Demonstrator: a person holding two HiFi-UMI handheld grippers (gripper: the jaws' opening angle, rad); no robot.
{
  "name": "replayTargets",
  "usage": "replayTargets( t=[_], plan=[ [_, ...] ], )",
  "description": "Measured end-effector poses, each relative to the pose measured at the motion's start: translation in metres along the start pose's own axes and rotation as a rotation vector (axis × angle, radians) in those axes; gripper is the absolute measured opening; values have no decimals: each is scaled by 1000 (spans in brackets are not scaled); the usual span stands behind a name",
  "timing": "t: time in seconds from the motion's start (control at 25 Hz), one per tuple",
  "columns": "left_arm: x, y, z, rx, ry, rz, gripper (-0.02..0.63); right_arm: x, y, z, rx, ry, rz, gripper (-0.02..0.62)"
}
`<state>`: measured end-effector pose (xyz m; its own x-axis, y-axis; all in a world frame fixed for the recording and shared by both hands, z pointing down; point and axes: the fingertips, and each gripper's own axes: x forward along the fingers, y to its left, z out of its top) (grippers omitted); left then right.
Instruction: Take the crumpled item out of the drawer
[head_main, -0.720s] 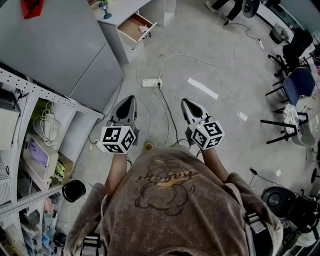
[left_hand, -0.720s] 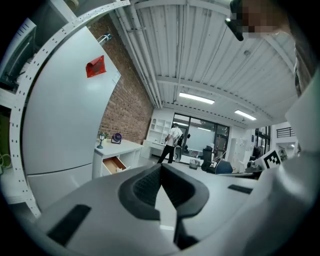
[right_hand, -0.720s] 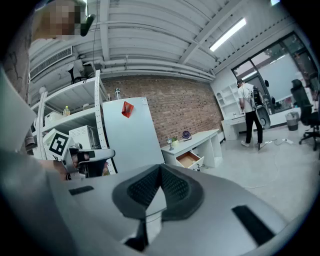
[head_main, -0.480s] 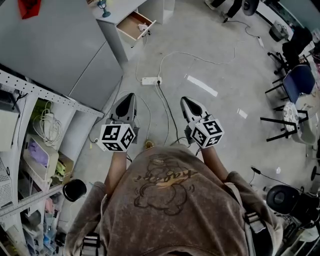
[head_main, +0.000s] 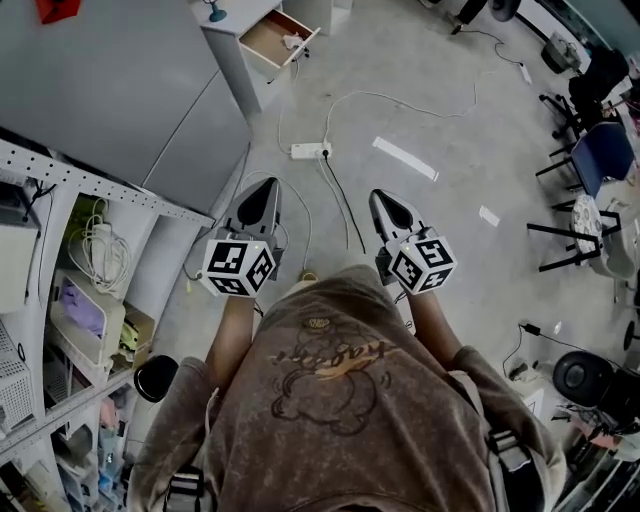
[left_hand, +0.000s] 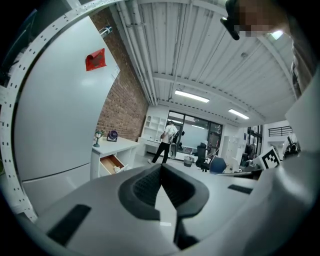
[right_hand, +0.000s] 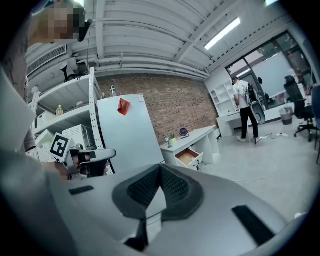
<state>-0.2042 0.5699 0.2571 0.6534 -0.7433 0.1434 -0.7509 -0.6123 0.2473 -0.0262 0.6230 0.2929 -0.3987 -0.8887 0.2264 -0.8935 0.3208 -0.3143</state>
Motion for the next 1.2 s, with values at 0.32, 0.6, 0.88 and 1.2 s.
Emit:
replayTargets(
  t=[0.32,0.6,0.88,1.2],
  plan=[
    [6,24,1,-15,-7,-16,8,24,11,-3,-8,16,-2,-3],
    [34,48,3,-17,-4,-22,8,63,0,8,-16,5,3,-3],
    [84,75,16,-19,0,-17,8,112,-28,19,-15,24,15,-3],
    [155,105,39,-10,18,-14,8,180,-71,55,-11,32,36,-3]
  ],
)
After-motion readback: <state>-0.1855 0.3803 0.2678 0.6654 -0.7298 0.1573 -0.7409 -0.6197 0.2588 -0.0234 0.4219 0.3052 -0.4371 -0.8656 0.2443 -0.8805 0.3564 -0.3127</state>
